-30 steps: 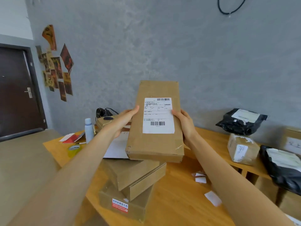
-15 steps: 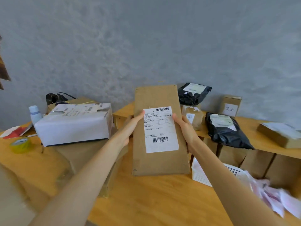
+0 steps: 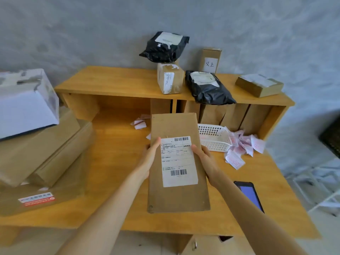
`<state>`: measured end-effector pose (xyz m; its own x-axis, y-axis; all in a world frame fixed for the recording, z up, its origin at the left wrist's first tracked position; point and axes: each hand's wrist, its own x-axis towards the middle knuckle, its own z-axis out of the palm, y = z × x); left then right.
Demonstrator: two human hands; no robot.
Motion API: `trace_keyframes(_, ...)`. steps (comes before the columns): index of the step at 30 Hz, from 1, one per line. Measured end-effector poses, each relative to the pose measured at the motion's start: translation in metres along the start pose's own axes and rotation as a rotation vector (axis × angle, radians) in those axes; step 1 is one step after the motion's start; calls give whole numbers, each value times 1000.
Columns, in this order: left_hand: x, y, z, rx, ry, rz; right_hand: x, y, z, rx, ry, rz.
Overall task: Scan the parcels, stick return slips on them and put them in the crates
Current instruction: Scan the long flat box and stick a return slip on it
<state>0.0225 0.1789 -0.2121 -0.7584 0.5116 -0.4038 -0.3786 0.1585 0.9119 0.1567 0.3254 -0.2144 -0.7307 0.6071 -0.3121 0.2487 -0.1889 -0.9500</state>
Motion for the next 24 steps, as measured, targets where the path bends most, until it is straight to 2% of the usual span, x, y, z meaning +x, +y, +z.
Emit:
trace_keyframes(8,13,-44,33,53,-57,-12,-15,49,-51,-147,181,93)
trace_keyframes(10,17,-49,36,59,-52,-18,-16,59,-73,-285,303,107)
trace_keyframes(14,23,-52,46,69,-21,-12,-18,87,-117,-760,499,248)
trace_keyframes(17,26,-54,56,80,-12,-7,-20,105,-138,-1011,503,383)
trace_keyframes(20,29,-57,63,103,15,-8,-20,116,-145,-1032,500,469)
trace_keyframes(24,30,-60,68,127,32,15,-16,120,-146,-1078,517,451)
